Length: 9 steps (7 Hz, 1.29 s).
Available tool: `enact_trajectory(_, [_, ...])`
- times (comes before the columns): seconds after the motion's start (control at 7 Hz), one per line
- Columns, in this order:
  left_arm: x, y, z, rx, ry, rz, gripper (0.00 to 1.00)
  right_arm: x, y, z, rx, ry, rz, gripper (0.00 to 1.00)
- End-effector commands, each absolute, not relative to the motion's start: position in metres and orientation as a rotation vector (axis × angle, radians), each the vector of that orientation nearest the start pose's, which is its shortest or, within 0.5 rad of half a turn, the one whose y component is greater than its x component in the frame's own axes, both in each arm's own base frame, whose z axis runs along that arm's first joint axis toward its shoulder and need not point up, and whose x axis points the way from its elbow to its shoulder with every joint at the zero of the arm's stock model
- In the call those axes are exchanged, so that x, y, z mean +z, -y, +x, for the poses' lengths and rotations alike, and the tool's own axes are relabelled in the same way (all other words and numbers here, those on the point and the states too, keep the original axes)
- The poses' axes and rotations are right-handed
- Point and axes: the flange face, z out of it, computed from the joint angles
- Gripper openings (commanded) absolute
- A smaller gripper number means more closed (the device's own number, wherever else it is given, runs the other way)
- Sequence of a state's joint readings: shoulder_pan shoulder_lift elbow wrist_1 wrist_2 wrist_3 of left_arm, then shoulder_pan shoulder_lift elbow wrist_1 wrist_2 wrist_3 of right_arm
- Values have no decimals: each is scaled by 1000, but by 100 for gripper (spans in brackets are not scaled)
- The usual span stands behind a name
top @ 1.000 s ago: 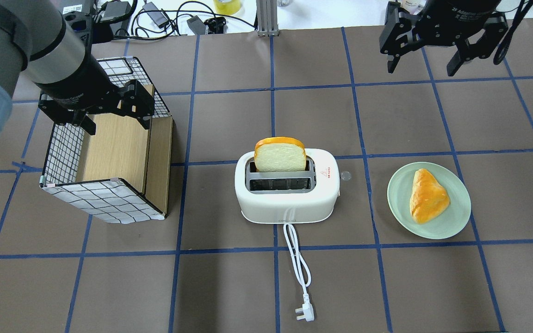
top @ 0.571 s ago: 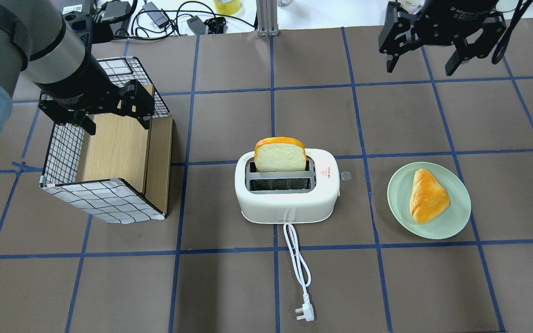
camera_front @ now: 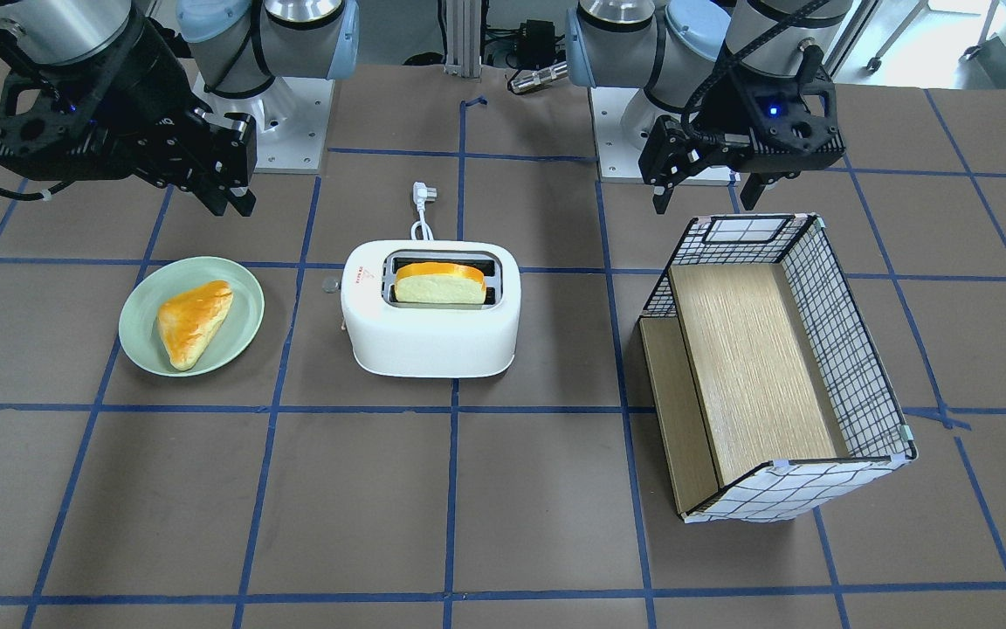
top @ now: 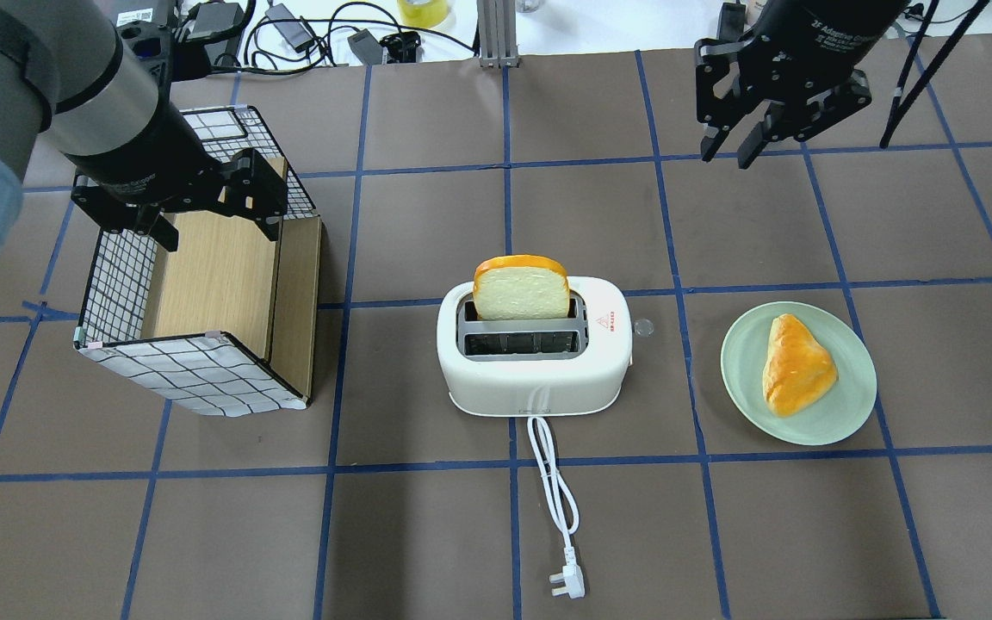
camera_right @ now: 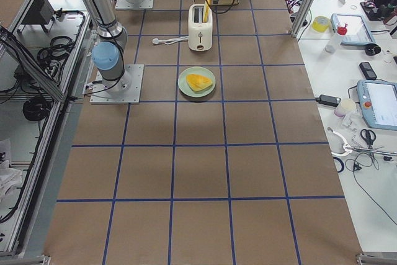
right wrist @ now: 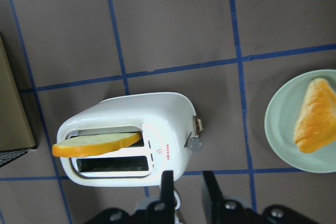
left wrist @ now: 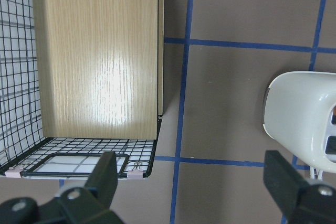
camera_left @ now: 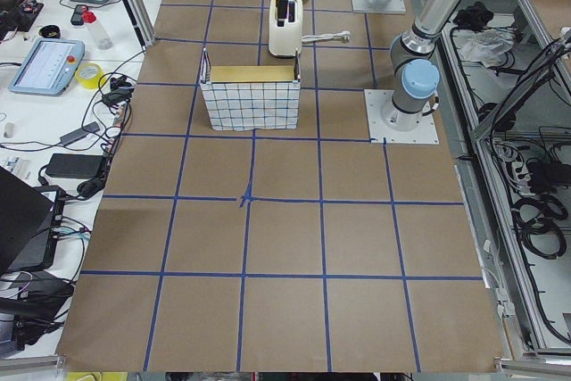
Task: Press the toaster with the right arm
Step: 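Move the right gripper down toward the toaster's side lever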
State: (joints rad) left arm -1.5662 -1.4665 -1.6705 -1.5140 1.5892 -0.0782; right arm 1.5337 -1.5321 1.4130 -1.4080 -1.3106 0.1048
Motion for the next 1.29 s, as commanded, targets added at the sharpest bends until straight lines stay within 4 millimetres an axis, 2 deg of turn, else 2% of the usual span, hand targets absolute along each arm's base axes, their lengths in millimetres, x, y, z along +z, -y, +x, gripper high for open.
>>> enact_trajectory(0.0, [494, 454, -129, -97, -3121, -130, 100, 525, 516, 113, 163, -2609, 345, 0])
enact_trajectory(0.14, [494, 454, -129, -97, -3121, -130, 100, 505, 516, 101, 207, -2465, 329, 0])
enact_trajectory(0.29, [494, 454, -129, -97, -3121, -130, 100, 473, 513, 109, 216, -2334, 250, 0])
enact_trajectory(0.43, [494, 454, -129, -97, -3121, -130, 100, 453, 509, 108, 218, -2300, 188, 0])
enact_trajectory(0.57, [494, 454, -129, -97, -3121, -130, 100, 438, 510, 94, 180, -2262, 131, 0])
enact_trajectory(0.71, [494, 454, -129, -97, -3121, -130, 100, 413, 506, 77, 169, -2223, 108, 0])
enact_trajectory(0.86, [494, 454, -129, -97, -3121, -130, 100, 387, 498, 78, 141, -2150, 61, 0])
enact_trajectory(1.0, [494, 454, -129, -97, -3121, -130, 100, 360, 491, 63, 103, -2106, 25, 0])
enact_trajectory(1.14, [494, 454, -129, -97, -3121, -130, 100, 328, 486, 39, 77, -2073, 15, 0])
